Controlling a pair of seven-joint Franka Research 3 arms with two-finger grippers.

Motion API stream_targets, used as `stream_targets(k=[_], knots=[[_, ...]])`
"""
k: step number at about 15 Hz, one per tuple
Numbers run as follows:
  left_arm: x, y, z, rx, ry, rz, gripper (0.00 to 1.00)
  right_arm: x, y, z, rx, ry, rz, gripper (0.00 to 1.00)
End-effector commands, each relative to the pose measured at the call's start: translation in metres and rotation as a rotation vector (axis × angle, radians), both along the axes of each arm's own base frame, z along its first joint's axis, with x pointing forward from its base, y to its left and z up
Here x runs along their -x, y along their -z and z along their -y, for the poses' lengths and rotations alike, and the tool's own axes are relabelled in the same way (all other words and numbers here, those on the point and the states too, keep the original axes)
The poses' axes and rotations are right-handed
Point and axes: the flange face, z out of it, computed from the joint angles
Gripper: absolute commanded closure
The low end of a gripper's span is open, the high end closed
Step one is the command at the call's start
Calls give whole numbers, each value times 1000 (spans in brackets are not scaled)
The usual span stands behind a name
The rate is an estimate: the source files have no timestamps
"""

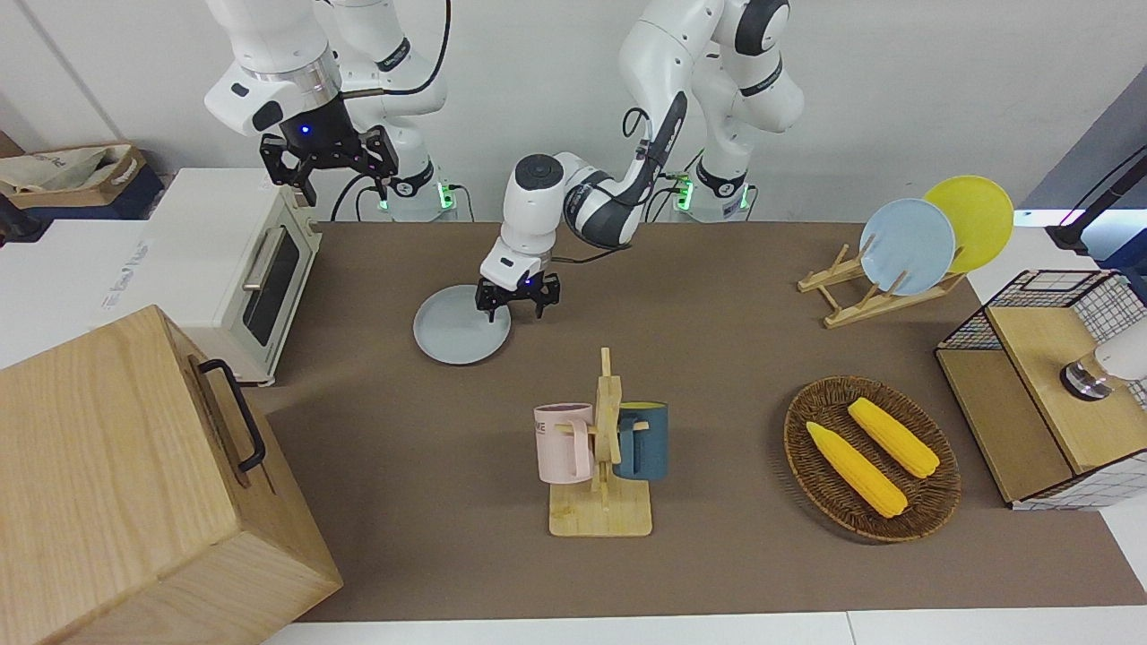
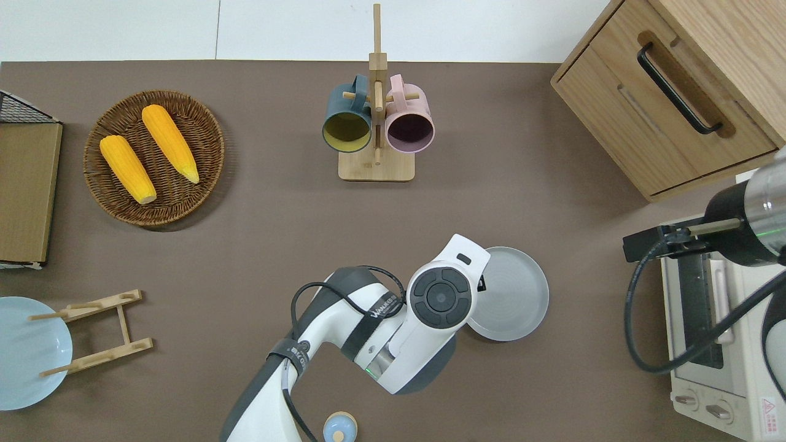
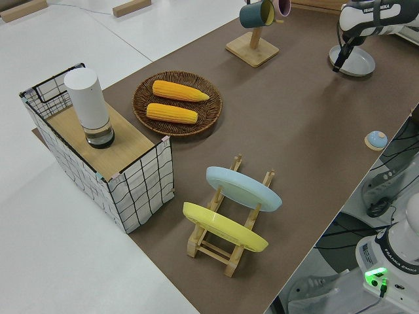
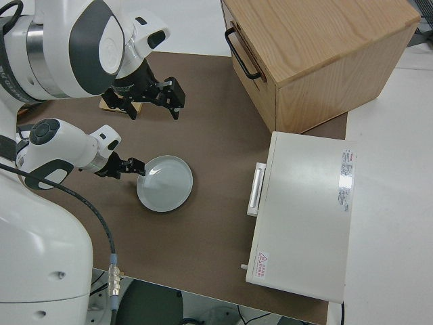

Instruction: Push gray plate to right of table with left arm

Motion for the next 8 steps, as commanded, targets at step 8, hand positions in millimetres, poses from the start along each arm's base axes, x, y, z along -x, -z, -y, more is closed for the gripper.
stream_targets(k=[8], knots=[[-50, -113, -147, -31, 132, -82, 5, 4, -3, 2, -7, 2, -6, 17]])
